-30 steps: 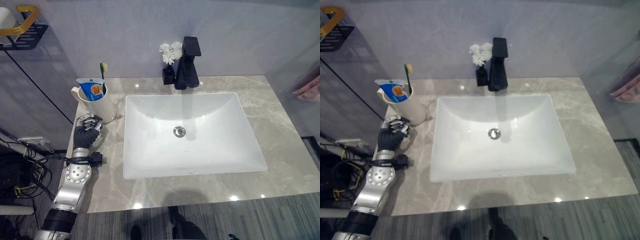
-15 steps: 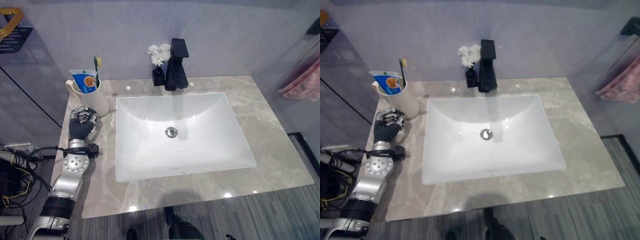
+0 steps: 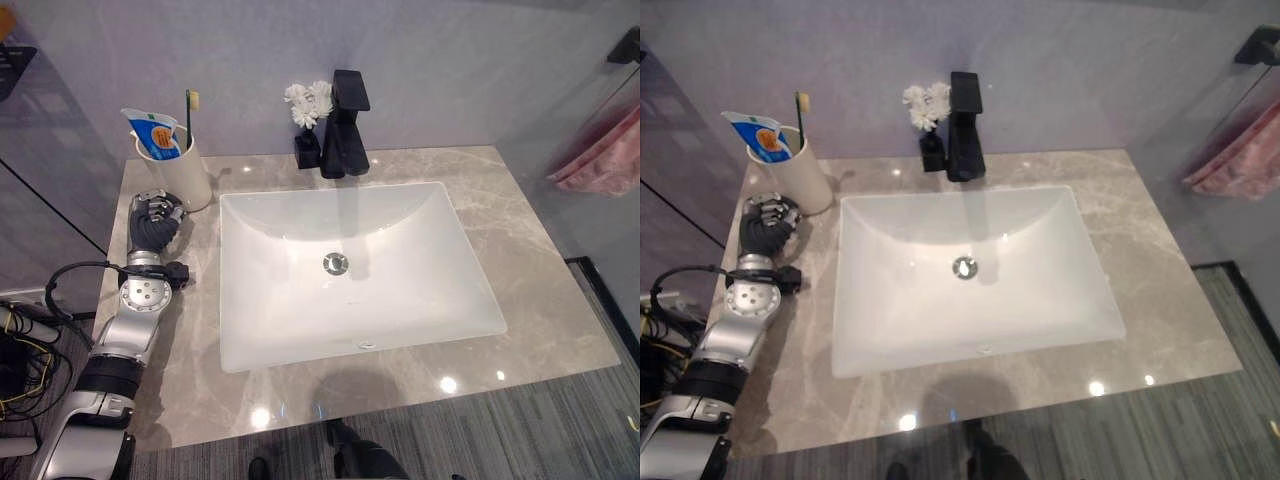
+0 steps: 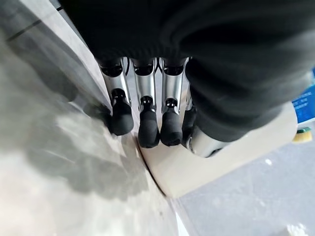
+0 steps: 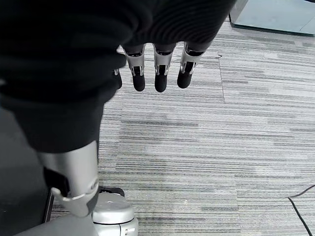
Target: Put brush and paste in cup on sink, flatten towel.
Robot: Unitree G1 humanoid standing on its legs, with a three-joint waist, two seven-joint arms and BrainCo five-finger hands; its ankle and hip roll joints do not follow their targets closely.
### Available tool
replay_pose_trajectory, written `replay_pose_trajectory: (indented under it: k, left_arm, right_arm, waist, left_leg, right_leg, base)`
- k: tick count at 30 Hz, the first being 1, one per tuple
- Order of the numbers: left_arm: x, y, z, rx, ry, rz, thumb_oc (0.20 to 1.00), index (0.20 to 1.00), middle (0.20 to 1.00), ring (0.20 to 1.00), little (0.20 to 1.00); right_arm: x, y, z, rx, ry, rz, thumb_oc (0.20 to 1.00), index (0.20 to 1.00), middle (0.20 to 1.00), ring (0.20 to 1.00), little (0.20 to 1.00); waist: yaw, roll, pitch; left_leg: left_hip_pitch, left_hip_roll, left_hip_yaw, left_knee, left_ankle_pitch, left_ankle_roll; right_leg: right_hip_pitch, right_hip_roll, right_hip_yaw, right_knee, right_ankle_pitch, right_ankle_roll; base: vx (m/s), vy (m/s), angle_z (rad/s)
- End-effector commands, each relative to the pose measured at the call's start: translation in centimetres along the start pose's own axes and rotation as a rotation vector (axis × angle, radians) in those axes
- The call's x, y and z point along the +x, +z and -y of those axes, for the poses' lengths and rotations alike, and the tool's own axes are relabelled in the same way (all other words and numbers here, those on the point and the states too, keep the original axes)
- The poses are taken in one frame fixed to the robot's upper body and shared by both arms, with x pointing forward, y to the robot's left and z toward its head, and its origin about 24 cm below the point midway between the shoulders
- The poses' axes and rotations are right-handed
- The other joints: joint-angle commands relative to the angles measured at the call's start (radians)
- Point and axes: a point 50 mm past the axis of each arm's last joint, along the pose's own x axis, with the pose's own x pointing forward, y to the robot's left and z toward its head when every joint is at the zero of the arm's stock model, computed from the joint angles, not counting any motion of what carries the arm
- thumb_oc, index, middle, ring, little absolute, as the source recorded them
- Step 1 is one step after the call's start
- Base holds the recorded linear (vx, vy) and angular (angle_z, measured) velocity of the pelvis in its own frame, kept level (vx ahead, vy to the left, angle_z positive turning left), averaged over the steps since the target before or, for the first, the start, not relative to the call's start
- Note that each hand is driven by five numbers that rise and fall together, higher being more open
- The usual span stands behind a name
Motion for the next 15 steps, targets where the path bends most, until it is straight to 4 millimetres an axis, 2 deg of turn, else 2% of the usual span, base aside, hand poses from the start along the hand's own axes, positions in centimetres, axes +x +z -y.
replay_pose_trajectory:
  k: [1,15]
  left_arm:
    - [1.7,1.0,-2.0,0.034,0.077,0.033,0.200,0.200,0.200,0.200,0.200]
    - [4.3,1.6,-3.6,0.113,0.125,0.009,0.200,0.200,0.200,0.200,0.200]
  right_arm:
    - [0.3,1.3,1.1,-0.024,-0.017,0.037,1.000,1.000,1.000,1.000,1.000]
    - [0.3,1.5,1.4,-0.029,-0.016,0.056,1.000,1.000,1.000,1.000,1.000]
  waist:
    - [-0.008,0.026,0.049]
    - [-0.027,0.011,0.060]
  left_leg:
    - [0.036,0.025,0.025,0.005,0.019,-0.019]
    - [0.021,0.037,0.032,0.005,0.031,-0.028]
  right_leg:
    - [0.090,-0.003,-0.017,0.000,-0.092,0.060]
    - [0.066,0.012,-0.009,0.000,-0.086,0.059]
  base:
    - [0.00,0.000,0.00]
    - [0.00,0.000,0.00]
